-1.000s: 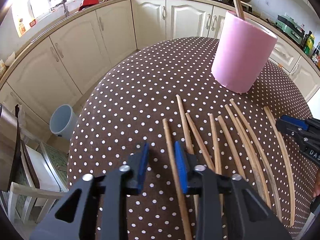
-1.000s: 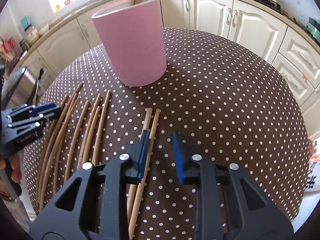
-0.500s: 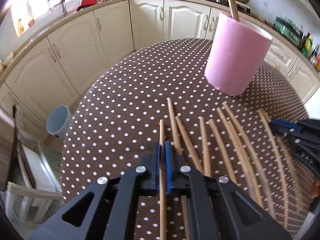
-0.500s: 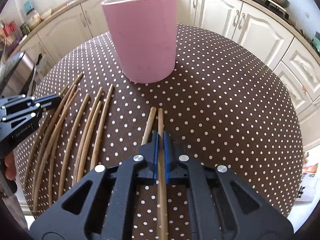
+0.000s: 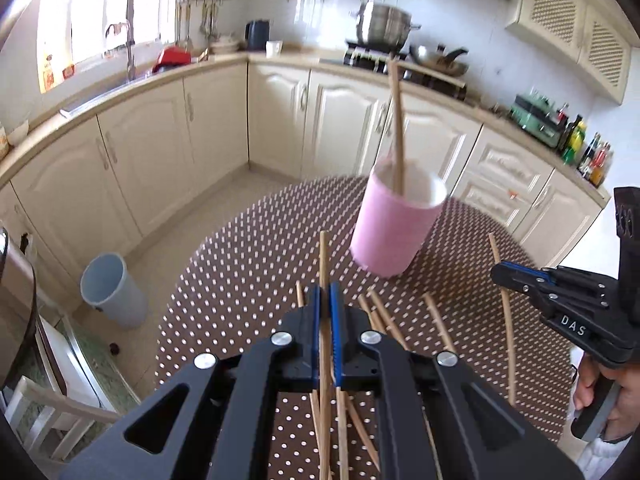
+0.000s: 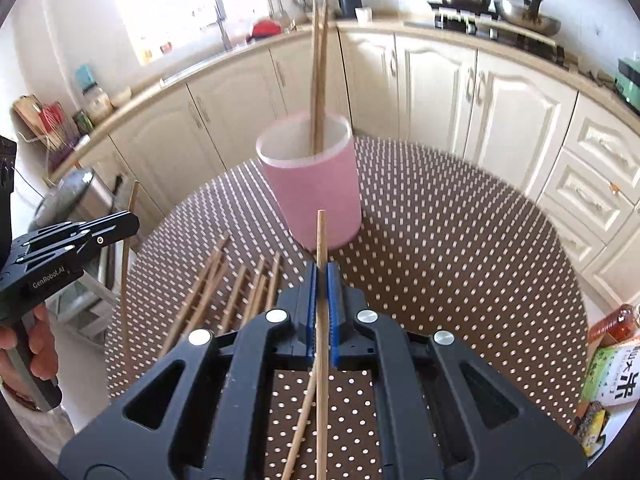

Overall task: Organize utensils
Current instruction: 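Carry both held chopsticks over the pink cup and lower them in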

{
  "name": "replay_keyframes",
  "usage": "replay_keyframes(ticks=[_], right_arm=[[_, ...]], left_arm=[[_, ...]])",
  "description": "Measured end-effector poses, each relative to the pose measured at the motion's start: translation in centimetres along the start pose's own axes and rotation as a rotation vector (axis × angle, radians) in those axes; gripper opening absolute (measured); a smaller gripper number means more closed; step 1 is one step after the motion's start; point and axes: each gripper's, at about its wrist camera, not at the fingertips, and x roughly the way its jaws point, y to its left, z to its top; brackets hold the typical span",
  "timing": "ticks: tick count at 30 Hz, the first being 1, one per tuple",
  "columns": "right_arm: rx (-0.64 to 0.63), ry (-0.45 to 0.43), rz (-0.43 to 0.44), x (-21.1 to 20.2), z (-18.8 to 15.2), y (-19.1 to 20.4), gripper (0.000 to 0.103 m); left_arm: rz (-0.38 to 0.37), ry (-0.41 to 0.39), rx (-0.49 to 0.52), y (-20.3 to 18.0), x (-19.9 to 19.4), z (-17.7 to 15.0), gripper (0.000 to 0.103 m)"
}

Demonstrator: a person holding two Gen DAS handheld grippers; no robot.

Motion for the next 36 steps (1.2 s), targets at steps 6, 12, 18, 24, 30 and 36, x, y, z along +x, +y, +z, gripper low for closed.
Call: replay_keyframes(ticks=[6, 12, 18, 24, 30, 36], right_arm=[[-0.013, -0.107, 0.028, -4.2, 0.6, 0.9, 0.005], [-0.04, -0.177, 0.035, -7.2, 1.6, 1.6, 0.005], [-0.063, -0.235, 0.033, -8.6, 2.9, 2.1, 0.005], [-0.076, -0.302, 0.028, -9.8, 5.1, 2.5, 0.005], [-0.08, -0.38, 0.018, -11.0, 8.2, 2.3, 0.005], [-0.07, -0.455, 0.017, -11.0, 11.0, 2.0, 0.005]], left_arm=[[-0.023, -0.094, 0.013, -1.4, -4.2, 0.9, 0.005], [-0.054, -0.163, 0.035, -3.6, -7.0, 1.6, 0.005], [-0.079, -0.217, 0.062, -5.9, -7.9, 3.2, 0.005], [-0.101, -0.278, 0.066, -7.8, -7.5, 5.7, 0.005], [-0.117, -0.36, 0.035, -8.7, -7.5, 9.3, 0.005], [-0.103, -0.459, -0.01, -8.6, -7.3, 12.4, 0.005]])
